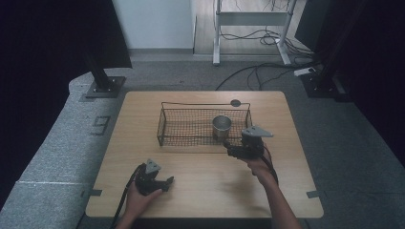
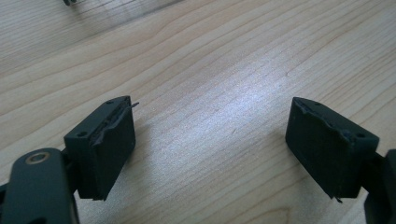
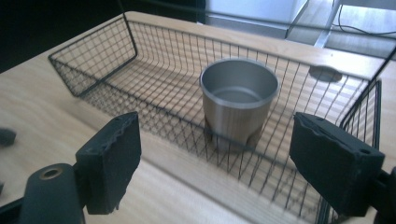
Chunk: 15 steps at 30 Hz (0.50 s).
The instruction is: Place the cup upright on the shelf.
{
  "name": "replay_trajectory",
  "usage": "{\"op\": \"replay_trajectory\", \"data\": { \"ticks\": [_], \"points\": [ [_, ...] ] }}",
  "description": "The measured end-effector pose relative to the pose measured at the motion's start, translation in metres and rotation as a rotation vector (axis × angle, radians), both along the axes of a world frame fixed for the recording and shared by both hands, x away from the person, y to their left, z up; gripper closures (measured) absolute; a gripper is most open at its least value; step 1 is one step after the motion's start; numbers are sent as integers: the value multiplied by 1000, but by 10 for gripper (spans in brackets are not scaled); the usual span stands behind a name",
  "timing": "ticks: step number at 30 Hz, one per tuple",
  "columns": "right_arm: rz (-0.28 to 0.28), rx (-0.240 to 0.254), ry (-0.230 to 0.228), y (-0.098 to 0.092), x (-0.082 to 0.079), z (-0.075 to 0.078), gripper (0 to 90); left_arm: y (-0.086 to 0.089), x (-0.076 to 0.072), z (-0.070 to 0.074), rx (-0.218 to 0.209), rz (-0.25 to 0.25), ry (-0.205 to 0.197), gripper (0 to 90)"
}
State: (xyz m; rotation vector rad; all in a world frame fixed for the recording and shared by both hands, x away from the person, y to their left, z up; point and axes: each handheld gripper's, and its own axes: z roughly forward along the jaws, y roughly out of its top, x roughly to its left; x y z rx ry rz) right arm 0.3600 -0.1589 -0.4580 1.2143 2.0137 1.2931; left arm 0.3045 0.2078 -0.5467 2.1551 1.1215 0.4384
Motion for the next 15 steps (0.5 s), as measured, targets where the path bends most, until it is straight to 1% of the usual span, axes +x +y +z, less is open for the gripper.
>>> {"op": "replay_trajectory", "data": {
  "ticks": [2,6,7,12,15],
  "points": [
    [-1,6,-1,-4,-8,-6,169,0,0,0,-1,0,0,160],
    [8,31,22,-12,-24,-20,175,0,0,0,0,0,0,160],
    [7,31,25,-13,-29,-25,176,0,0,0,0,0,0,160],
    [10,31,48,-18,-40,-40,178,0,0,0,0,0,0,161],
    [5,35,56,-21,-43,-47,180,0,0,0,0,0,0,161]
  ]
}}
